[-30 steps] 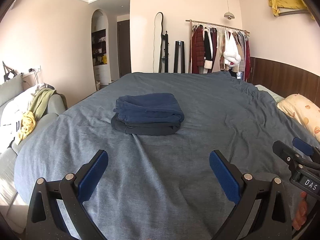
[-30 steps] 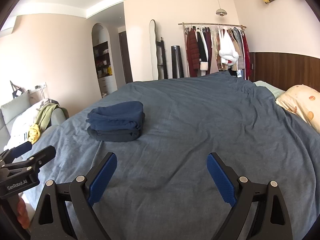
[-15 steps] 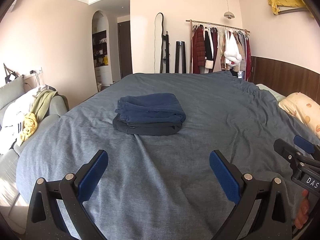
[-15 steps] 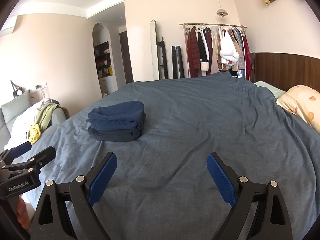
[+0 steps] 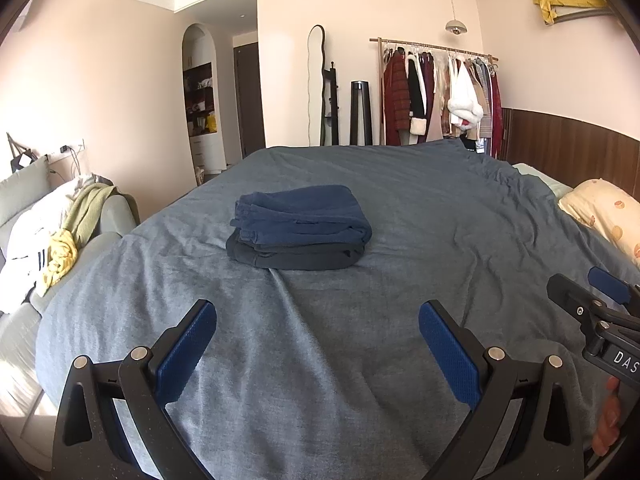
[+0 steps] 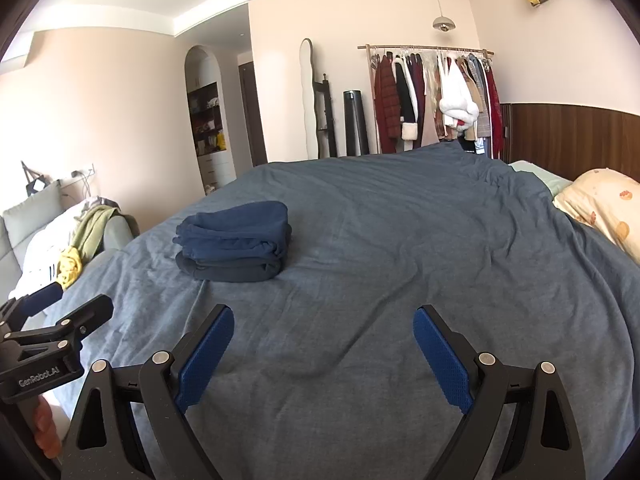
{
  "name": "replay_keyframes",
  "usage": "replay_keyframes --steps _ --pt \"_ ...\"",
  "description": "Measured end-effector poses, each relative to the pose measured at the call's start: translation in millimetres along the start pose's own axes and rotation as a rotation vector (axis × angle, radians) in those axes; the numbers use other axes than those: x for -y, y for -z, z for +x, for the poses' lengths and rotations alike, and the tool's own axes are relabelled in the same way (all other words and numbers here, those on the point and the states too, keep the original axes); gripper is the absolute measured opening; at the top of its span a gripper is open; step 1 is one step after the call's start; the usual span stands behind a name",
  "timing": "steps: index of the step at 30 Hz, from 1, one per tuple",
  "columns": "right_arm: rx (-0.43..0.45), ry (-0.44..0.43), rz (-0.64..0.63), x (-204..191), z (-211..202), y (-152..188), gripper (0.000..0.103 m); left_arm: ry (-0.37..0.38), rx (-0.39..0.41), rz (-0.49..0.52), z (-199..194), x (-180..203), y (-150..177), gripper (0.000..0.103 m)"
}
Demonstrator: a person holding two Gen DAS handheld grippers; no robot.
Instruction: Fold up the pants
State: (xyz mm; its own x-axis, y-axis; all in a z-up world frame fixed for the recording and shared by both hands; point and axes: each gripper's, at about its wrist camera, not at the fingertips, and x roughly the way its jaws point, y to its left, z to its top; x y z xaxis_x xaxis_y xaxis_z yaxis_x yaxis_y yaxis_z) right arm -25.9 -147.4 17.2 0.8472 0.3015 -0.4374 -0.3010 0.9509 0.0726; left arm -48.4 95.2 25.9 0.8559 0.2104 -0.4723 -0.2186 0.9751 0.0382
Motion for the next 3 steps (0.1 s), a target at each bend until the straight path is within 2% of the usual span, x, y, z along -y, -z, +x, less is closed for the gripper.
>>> replay_keyframes --steps 3 --pt "-0.001 0.0 0.002 0.8 0.5 0.8 0.092 0.005 -0.004 -0.002 1.1 0.4 -0.8 0.103"
